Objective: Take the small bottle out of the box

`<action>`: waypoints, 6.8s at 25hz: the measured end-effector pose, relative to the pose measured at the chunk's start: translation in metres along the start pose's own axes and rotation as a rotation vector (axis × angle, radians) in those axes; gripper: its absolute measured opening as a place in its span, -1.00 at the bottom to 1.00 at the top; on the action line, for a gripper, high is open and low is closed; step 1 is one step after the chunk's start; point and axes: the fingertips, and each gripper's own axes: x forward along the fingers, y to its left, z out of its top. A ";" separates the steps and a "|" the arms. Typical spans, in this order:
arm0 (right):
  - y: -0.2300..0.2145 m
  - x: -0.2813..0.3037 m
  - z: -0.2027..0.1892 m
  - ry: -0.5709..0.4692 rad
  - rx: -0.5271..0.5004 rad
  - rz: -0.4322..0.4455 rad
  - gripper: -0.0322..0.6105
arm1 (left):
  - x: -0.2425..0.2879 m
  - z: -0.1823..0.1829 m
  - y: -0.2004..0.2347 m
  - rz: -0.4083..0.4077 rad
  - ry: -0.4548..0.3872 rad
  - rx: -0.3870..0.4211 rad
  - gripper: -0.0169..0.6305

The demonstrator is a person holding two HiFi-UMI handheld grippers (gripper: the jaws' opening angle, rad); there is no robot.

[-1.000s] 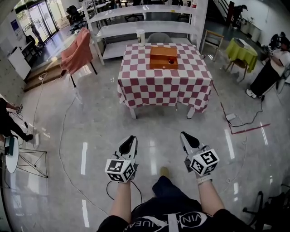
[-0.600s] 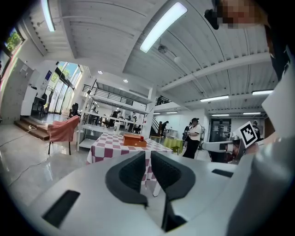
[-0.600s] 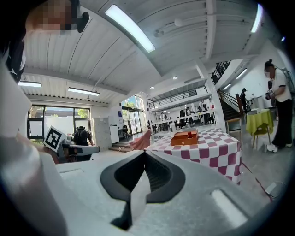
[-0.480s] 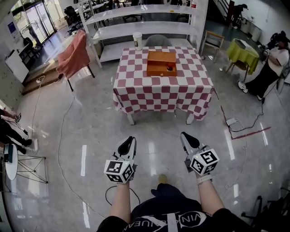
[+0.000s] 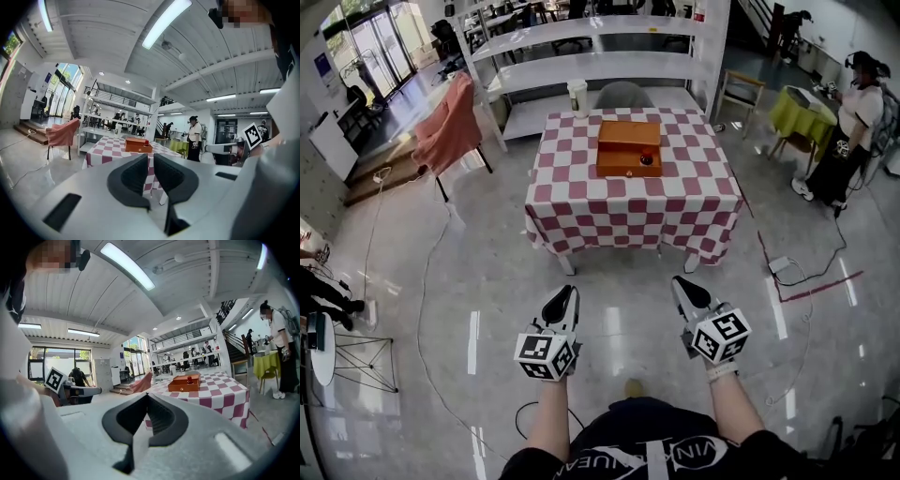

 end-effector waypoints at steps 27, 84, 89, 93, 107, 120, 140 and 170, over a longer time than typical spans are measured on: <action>-0.058 0.033 -0.014 0.037 0.030 0.001 -0.88 | 0.068 -0.017 0.002 -0.001 0.073 -0.010 -0.82; -0.179 0.241 0.015 0.101 0.098 -0.056 -0.88 | 0.277 0.008 0.124 -0.063 0.101 -0.086 -0.82; -0.192 0.269 0.037 0.074 0.070 -0.051 -0.88 | 0.301 0.025 0.134 -0.060 0.084 -0.077 -0.82; -0.203 0.283 0.034 0.106 0.043 -0.038 -0.88 | 0.322 0.022 0.129 -0.083 0.092 -0.080 -0.82; -0.245 0.330 0.039 0.165 -0.082 -0.007 -0.88 | 0.389 0.031 0.123 -0.120 0.098 -0.074 -0.82; -0.278 0.348 0.035 0.209 -0.169 0.008 -0.84 | 0.425 0.024 0.110 -0.133 0.129 -0.099 -0.82; -0.297 0.359 0.025 0.231 -0.103 -0.012 -0.61 | 0.455 0.022 0.097 -0.244 0.172 -0.044 -0.82; -0.299 0.399 0.021 0.279 -0.198 -0.011 -0.45 | 0.478 0.011 0.093 -0.322 0.177 -0.118 -0.83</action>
